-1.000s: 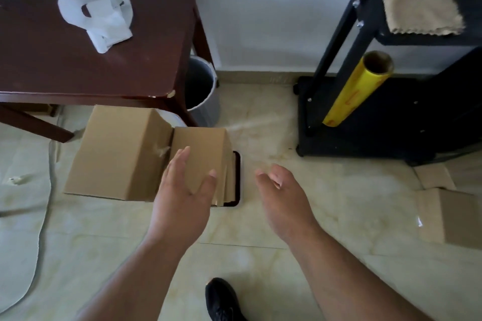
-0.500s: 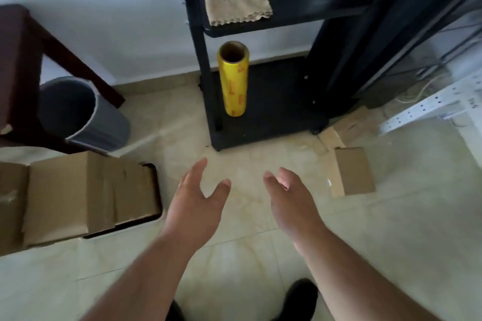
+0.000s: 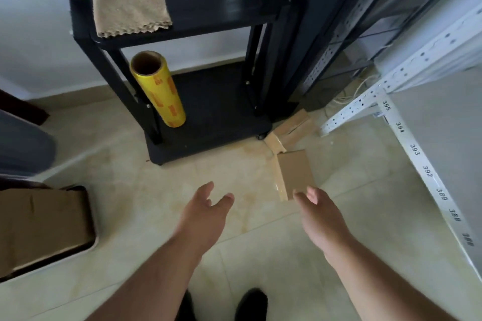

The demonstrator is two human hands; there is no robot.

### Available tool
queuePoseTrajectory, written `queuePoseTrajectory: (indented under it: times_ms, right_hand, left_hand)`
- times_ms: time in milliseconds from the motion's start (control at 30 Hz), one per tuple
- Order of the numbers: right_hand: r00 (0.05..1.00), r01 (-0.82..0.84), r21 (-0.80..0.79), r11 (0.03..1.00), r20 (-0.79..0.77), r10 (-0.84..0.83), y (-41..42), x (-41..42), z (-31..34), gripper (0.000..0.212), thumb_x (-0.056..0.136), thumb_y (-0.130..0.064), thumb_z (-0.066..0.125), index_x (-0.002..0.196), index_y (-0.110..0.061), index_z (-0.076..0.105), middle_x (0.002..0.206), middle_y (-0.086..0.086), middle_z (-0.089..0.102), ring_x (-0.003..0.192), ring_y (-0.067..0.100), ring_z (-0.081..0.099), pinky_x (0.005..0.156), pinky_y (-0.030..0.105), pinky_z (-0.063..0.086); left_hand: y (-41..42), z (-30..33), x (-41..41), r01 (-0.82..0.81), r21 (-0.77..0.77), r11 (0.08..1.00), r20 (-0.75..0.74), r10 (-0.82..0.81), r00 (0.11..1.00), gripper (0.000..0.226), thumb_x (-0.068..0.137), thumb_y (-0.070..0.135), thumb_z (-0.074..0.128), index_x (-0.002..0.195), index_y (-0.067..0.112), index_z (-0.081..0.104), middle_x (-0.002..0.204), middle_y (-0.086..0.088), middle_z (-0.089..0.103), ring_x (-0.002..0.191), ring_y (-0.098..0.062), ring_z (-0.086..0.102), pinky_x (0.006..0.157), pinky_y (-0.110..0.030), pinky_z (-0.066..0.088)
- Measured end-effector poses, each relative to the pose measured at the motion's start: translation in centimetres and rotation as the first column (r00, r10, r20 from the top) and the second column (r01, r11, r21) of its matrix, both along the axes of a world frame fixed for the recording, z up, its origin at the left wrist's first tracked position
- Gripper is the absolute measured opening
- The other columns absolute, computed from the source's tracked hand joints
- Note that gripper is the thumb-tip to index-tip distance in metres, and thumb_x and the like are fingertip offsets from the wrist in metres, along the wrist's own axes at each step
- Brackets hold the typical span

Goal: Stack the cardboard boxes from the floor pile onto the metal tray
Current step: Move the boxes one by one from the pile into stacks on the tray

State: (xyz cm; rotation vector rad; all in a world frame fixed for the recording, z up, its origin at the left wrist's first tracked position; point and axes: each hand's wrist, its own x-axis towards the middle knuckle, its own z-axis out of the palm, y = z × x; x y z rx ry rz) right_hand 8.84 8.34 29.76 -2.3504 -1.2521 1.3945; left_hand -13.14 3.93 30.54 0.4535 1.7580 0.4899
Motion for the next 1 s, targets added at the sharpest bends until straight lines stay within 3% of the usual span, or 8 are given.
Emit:
queuePoseTrajectory:
  times_ms: [200, 333, 533, 700, 833, 900, 1000]
  right_hand:
    - [0.998, 0.006, -0.009, 1.0, 0.058, -0.005, 2.8, 4.9, -4.1, 0.066, 0.099, -0.049, 0.054, 0.155, -0.015, 0.041, 0.156, 0.008, 0.05, 0.141, 0.026, 0.05, 0.112, 0.037, 0.038]
    - [0.997, 0.004, -0.071, 0.998, 0.08, 0.002, 5.0, 8.3, -9.0, 0.066, 0.1, -0.049, 0.053, 0.154, -0.011, 0.042, 0.155, 0.01, 0.051, 0.141, 0.028, 0.049, 0.112, 0.037, 0.037]
    - [0.994, -0.032, -0.134, 0.99, 0.095, 0.045, 10.3, 13.1, -18.4, 0.067, 0.101, -0.049, 0.053, 0.155, -0.012, 0.041, 0.158, 0.009, 0.048, 0.142, 0.029, 0.048, 0.11, 0.036, 0.037]
    - [0.987, -0.07, -0.208, 0.976, 0.124, 0.097, 13.5, 16.8, -26.1, 0.069, 0.101, -0.051, 0.05, 0.156, -0.011, 0.039, 0.159, 0.009, 0.046, 0.142, 0.03, 0.047, 0.109, 0.036, 0.038]
    - [0.985, -0.081, -0.261, 0.962, 0.127, 0.117, 15.8, 18.8, -31.5, 0.069, 0.102, -0.049, 0.049, 0.157, -0.01, 0.037, 0.16, 0.011, 0.044, 0.141, 0.032, 0.048, 0.1, 0.034, 0.039]
    - [0.984, -0.092, -0.282, 0.955, 0.119, 0.13, 16.7, 19.3, -33.4, 0.068, 0.102, -0.047, 0.049, 0.158, -0.009, 0.035, 0.161, 0.012, 0.042, 0.14, 0.033, 0.048, 0.099, 0.034, 0.039]
    - [0.982, -0.11, -0.318, 0.942, 0.109, 0.152, 17.9, 19.9, -36.0, 0.069, 0.102, -0.042, 0.05, 0.16, -0.01, 0.031, 0.156, 0.015, 0.046, 0.123, 0.031, 0.058, 0.084, 0.03, 0.042]
  left_hand:
    - [3.9, -3.8, 4.2, 0.07, -0.007, 0.997, -0.019, -0.071, 0.997, 0.067, 0.099, 0.047, 0.06, 0.158, 0.033, 0.034, 0.162, 0.003, 0.039, 0.145, -0.022, 0.042, 0.107, -0.036, 0.035]
    - [6.4, -7.8, 8.5, 0.07, -0.043, 0.997, -0.006, -0.071, 0.997, 0.067, 0.097, 0.048, 0.061, 0.158, 0.033, 0.036, 0.161, 0.003, 0.042, 0.142, -0.023, 0.045, 0.101, -0.031, 0.035]
    - [10.4, -18.2, 14.3, 0.061, -0.081, 0.995, -0.024, -0.063, 0.998, 0.072, 0.095, 0.05, 0.062, 0.158, 0.029, 0.035, 0.161, 0.001, 0.043, 0.141, -0.023, 0.047, 0.109, -0.033, 0.037]
    - [12.1, -26.5, 19.0, 0.033, -0.151, 0.988, -0.019, -0.037, 0.999, 0.073, 0.095, 0.052, 0.06, 0.159, 0.028, 0.034, 0.161, -0.001, 0.043, 0.14, -0.026, 0.049, 0.106, -0.034, 0.038]
    - [13.6, -32.3, 22.1, 0.045, -0.183, 0.982, -0.016, -0.049, 0.999, 0.07, 0.097, 0.045, 0.06, 0.159, 0.024, 0.033, 0.16, -0.004, 0.043, 0.138, -0.027, 0.049, 0.095, -0.028, 0.035]
    - [14.4, -34.2, 23.1, 0.039, -0.188, 0.981, -0.006, -0.041, 0.999, 0.069, 0.098, 0.041, 0.059, 0.159, 0.023, 0.033, 0.159, -0.005, 0.045, 0.127, -0.025, 0.055, 0.09, -0.026, 0.034]
    - [15.3, -37.3, 24.7, 0.055, -0.211, 0.976, -0.022, -0.061, 0.998, 0.07, 0.097, 0.039, 0.059, 0.159, 0.019, 0.034, 0.158, -0.009, 0.046, 0.13, -0.03, 0.054, 0.091, -0.027, 0.035]
